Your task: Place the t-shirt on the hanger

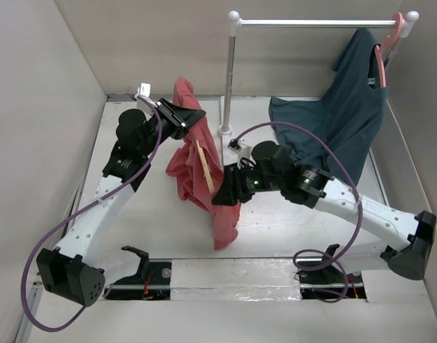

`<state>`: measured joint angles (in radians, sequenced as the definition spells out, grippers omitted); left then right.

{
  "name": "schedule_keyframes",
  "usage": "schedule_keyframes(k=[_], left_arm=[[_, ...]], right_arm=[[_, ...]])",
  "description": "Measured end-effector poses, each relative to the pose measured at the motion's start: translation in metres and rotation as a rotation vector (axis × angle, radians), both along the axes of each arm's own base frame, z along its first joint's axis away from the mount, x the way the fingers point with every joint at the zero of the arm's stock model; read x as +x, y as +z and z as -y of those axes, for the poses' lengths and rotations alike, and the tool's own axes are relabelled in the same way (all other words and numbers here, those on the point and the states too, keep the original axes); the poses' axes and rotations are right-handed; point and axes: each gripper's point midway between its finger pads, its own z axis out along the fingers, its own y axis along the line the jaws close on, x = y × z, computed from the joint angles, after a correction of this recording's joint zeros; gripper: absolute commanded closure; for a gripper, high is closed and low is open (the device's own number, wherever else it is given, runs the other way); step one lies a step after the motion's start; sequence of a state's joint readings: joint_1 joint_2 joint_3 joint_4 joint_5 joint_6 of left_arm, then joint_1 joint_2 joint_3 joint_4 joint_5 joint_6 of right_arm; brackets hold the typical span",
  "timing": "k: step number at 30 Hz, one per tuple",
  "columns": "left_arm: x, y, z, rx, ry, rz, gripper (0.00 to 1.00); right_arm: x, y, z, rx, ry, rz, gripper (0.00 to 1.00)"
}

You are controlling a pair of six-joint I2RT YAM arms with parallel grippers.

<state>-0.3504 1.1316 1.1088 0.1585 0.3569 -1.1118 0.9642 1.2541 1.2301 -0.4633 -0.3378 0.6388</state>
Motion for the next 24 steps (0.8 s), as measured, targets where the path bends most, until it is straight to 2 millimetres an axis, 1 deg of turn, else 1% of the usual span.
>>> schedule_keyframes(k=[1,2,4,6,7,8,9,10,11,12,13,14,15,16,17,18,19,22,24], left_arm=[[-0.003,0.0,0.001,-0.01,-0.014,-0.007,1.0],[-0.006,0.0,0.003,-0.02,-0.029,-0.016,1.0],[-0.011,-0.005,0.004,-0.034,-0.049,-0.034,1.0],[-0.015,-0.013,0.004,-0.037,-0.058,-0.063,1.0],[-0.016,-0.017,0.004,-0.035,-0.059,-0.076,1.0],[-0.017,-0.021,0.004,-0.031,-0.06,-0.09,1.0],[-0.018,-0.025,0.003,-0.026,-0.059,-0.103,1.0],[-0.018,-0.027,0.003,-0.022,-0.059,-0.113,1.0],[-0.018,-0.03,0.003,-0.019,-0.058,-0.122,1.0],[-0.018,-0.032,0.003,-0.017,-0.057,-0.128,1.0],[-0.019,-0.034,0.003,-0.015,-0.057,-0.133,1.0],[-0.019,-0.037,0.002,-0.014,-0.054,-0.139,1.0],[-0.019,-0.04,0.002,-0.011,-0.053,-0.147,1.0],[-0.018,-0.044,0.002,-0.009,-0.05,-0.155,1.0],[-0.018,-0.047,0.001,-0.007,-0.047,-0.165,1.0],[-0.018,-0.051,0.001,-0.004,-0.043,-0.177,1.0],[-0.018,-0.053,0.001,-0.001,-0.04,-0.186,1.0],[-0.017,-0.057,-0.001,0.004,-0.029,-0.199,1.0],[-0.017,-0.058,-0.001,0.006,-0.022,-0.204,1.0]], right_arm=[[-0.003,-0.008,-0.002,-0.026,0.011,-0.008,0.39],[-0.007,-0.015,-0.003,-0.05,0.024,-0.017,0.36],[-0.013,-0.021,-0.003,-0.073,0.035,-0.02,0.32],[-0.016,-0.016,-0.001,-0.069,0.03,-0.006,0.32],[-0.014,-0.01,0.001,-0.06,0.018,0.007,0.35],[-0.013,-0.002,0.002,-0.045,0.009,0.023,0.39],[-0.01,0.006,0.003,-0.03,-0.007,0.044,0.47],[-0.008,0.014,0.004,-0.013,-0.021,0.064,0.74],[-0.007,0.022,0.005,0.001,-0.03,0.087,0.89],[-0.007,0.027,0.005,0.013,-0.042,0.102,0.96],[-0.007,0.031,0.004,0.018,-0.052,0.115,0.96],[-0.007,0.034,0.001,0.022,-0.061,0.131,0.91],[-0.007,0.035,-0.002,0.021,-0.069,0.149,0.81],[-0.007,0.033,-0.005,0.01,-0.076,0.163,0.59],[-0.007,0.03,-0.009,0.001,-0.08,0.173,0.51],[-0.006,0.027,-0.013,-0.013,-0.085,0.189,0.46],[-0.005,0.022,-0.018,-0.026,-0.089,0.202,0.39],[0.002,0.005,-0.03,-0.083,-0.117,0.236,0.38],[0.009,-0.006,-0.033,-0.119,-0.146,0.253,0.4]])
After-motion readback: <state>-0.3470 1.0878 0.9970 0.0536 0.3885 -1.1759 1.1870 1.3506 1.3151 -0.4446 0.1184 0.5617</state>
